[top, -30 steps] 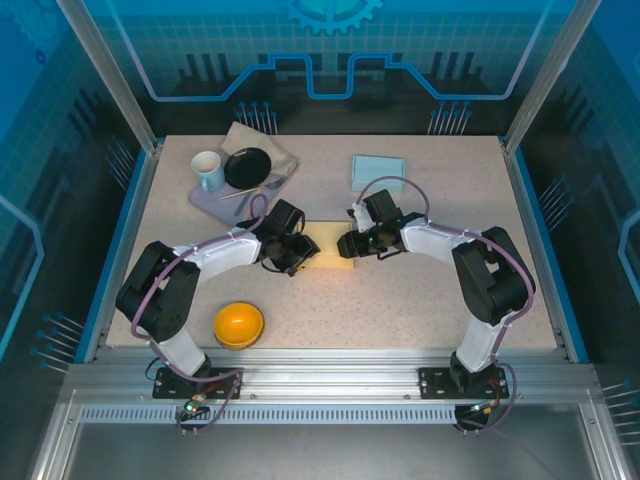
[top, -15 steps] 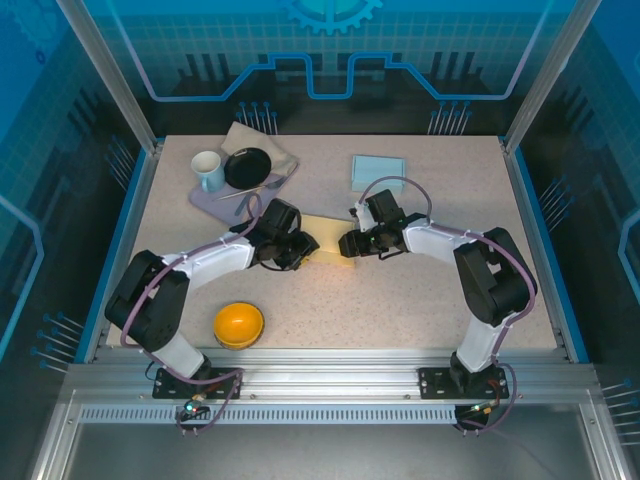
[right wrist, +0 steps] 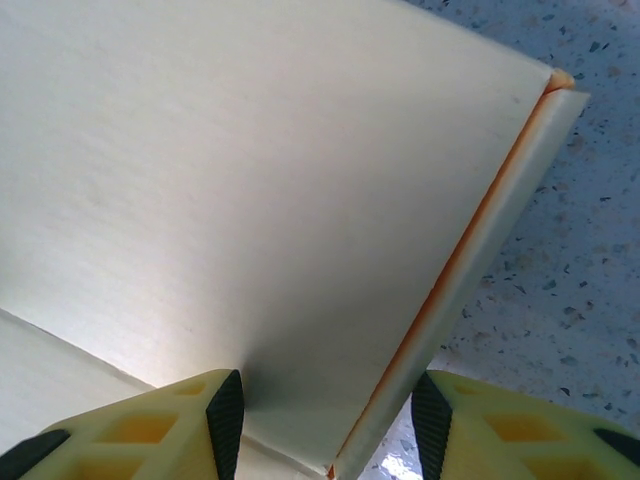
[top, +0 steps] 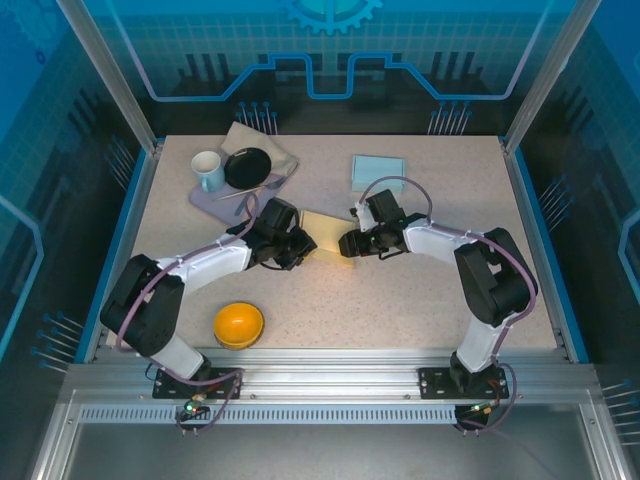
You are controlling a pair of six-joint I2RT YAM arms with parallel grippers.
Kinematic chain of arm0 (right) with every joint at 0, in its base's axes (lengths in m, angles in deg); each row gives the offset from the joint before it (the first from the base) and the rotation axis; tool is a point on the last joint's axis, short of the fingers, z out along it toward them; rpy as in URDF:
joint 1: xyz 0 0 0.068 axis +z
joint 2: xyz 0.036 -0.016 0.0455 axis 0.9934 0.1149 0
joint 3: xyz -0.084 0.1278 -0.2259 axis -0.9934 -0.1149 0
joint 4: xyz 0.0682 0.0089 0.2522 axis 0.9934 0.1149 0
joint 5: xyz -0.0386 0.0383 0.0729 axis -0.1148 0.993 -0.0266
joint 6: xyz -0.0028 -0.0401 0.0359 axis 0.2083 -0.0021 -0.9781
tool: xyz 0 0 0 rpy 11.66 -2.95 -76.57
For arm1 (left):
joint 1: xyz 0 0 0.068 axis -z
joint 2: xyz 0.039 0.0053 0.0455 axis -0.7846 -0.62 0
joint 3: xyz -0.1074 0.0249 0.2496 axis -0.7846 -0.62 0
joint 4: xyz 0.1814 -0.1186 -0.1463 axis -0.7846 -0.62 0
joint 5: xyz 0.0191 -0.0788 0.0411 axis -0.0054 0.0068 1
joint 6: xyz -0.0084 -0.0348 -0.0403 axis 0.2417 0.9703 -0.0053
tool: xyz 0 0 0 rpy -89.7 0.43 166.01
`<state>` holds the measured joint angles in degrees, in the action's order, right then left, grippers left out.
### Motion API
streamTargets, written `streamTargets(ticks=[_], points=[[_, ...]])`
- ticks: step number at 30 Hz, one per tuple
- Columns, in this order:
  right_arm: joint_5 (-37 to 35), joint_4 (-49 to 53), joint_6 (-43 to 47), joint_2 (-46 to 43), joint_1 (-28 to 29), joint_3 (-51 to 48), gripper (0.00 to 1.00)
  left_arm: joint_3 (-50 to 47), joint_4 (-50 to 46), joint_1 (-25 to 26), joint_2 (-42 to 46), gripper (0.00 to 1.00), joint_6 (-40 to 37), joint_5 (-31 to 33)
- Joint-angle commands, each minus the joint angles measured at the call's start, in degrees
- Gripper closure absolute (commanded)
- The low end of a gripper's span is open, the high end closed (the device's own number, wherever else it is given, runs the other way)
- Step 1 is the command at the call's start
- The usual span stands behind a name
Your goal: Fold the paper box
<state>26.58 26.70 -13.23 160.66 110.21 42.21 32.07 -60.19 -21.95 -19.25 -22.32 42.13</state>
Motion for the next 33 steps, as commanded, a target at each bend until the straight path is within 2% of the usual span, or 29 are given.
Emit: streamTargets(ticks=[1, 6, 8, 22, 28, 30, 32, 33], points=[[2.0, 0.3, -0.5, -1.6, -0.5, -0.9, 0.5, -0.2, 1.0, -0.3, 1.8, 0.93, -0.2, 0.0], [2.1, 0.4, -0.5, -1.5, -0.6, -0.8, 0.5, -0.2, 1.0, -0.3, 2.1, 0.95, -0.2, -0.1], [2.1, 0.4, -0.5, -1.6, -0.6, -0.7, 0.5, -0.1, 1.0, -0.4, 2.1, 1.0, -0.4, -0.1], [3.5, 0.8, -2.7, -4.7, -1.8, -0.5, 0.49, -2.8, 4.3, -0.5, 2.4, 1.0, -3.5, 1.2], [2.4, 2.2, -3.1, -4.7, -2.2, -0.1, 0.49, -4.1, 7.3, -1.2, -0.3, 1.0, -3.7, -1.1], [1.8, 2.7, -2.9, -4.9, -2.2, -0.1, 0.49, -1.1, 2.4, -1.2, -1.6, 0.99, -5.7, -1.6], [1.3, 3.1, -2.7, -5.3, -2.3, -0.2, 0.48, 0.5, -0.9, -1.1, -1.9, 0.64, -7.7, -0.6], [1.1, 3.3, -2.6, -5.5, -2.3, -0.1, 0.48, 1.3, -3.0, -1.1, -1.6, 0.53, -8.8, 0.8]])
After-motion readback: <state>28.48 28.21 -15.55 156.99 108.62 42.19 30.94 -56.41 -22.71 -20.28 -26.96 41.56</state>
